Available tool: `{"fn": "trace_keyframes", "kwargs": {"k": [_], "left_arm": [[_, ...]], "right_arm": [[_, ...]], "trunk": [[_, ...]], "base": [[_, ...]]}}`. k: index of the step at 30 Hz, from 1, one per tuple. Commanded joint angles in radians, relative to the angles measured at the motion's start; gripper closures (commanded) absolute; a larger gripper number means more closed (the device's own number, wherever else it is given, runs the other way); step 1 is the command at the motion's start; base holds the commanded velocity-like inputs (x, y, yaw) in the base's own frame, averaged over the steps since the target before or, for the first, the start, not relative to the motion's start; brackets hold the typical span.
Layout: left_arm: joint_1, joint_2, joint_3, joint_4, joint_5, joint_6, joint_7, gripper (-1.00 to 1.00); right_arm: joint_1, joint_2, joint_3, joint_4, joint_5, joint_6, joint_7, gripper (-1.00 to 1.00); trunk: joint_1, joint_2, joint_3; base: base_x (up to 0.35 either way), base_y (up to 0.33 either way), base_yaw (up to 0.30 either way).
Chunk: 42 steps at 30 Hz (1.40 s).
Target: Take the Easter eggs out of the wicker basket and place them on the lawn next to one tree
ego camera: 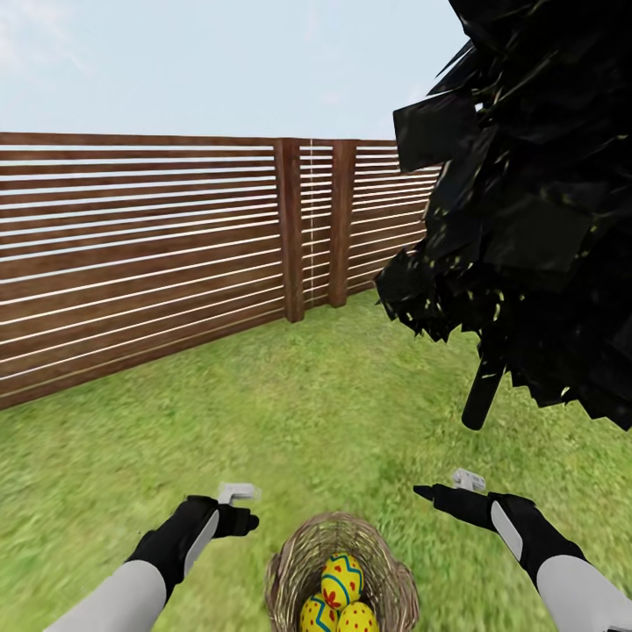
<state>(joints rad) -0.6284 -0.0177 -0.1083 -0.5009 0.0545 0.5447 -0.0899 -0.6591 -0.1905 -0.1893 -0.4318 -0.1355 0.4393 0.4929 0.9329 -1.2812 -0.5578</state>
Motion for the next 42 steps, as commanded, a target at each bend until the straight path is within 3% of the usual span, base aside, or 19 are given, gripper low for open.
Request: {"fn": "trace_keyframes", "kwargs": {"k": [1,4,7,15,42], "left_arm": [[0.0,-0.011,-0.004,0.006,0.004,0.006,0.001,-1.0],[-0.001,-0.037,-0.006,0.027,0.004,0.008,0.001,-1.0],[-0.001,-0.044,-0.005,0.044,0.005,0.014,0.002,-1.0],[0.0,-0.047,-0.005,0.053,0.003,0.024,0.012,-1.0],[-0.001,-0.048,-0.004,0.053,0.007,0.026,0.072,-1.0]], "right_arm": [[0.0,0.0,-0.004,-0.001,-0.007,0.009,0.002,-1.0],[0.0,0.0,-0.004,0.0,-0.008,0.009,0.003,-1.0],[0.0,-0.001,-0.005,0.0,-0.008,0.009,0.004,-1.0],[0.0,0.0,-0.004,0.001,-0.008,0.009,0.002,-1.0],[0.0,0.0,-0.005,0.002,-0.006,0.012,-0.001,-1.0]], "trunk": [[0.004,-0.008,-0.004],[0.012,-0.022,-0.009],[0.012,-0.022,-0.007],[0.042,-0.078,-0.027],[0.146,-0.267,-0.111]], "base": [[0.0,0.0,0.0],[0.0,0.0,-0.069],[0.0,0.0,-0.183],[0.0,0.0,-0.147],[-0.046,0.0,-0.002]]}}
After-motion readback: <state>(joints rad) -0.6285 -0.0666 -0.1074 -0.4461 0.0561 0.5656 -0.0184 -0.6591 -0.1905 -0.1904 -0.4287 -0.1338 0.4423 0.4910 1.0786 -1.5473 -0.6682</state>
